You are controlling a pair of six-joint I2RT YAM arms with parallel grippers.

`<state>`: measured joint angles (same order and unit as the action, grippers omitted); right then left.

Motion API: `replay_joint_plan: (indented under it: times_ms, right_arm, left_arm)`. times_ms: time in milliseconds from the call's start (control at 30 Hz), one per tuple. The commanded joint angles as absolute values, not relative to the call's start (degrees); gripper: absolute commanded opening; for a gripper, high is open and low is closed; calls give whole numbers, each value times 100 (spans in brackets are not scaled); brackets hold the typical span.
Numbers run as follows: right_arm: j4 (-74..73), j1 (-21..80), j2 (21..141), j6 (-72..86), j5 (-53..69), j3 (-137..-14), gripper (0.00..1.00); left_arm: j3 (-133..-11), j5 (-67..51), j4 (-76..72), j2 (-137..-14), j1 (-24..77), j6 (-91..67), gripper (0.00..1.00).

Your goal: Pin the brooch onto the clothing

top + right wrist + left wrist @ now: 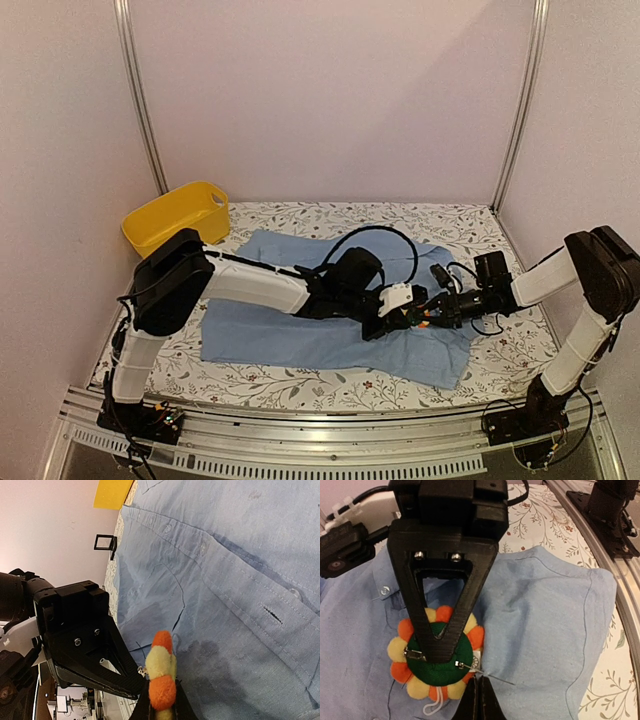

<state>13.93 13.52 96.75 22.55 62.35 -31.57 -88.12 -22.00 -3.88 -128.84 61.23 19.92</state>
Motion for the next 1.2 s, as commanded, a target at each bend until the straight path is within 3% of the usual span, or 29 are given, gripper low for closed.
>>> replay_joint_plan:
  times_ms: [0,367,500,700,933,1167]
  right_arm:
    - [1222,1425,9520,2175,6476,-3129,0]
    - [1211,1547,9583,2072,6595,-3088,0]
    - [1340,1547,9639,2149,6794,-3103,0]
    - [1371,1542,9750,2226,6820,-3101,0]
    - [1354,1547,9806,2172,6776,-3120,0]
    - [1323,1547,9846,2156,6750,-3115,0]
  left_arm:
    - [-8910,-2067,-629,-12847,6102,2014,0]
    - [-8904,-1929,-761,-12951,6007,1726,1]
    - [-8889,-1962,-601,-12926,5991,1581,13]
    - [-8767,-1955,-518,-12678,5922,1317,20]
    - [-8666,-2464,-133,-12469,5831,1245,41]
    - [-8481,-3128,-293,-12363,5538,893,47]
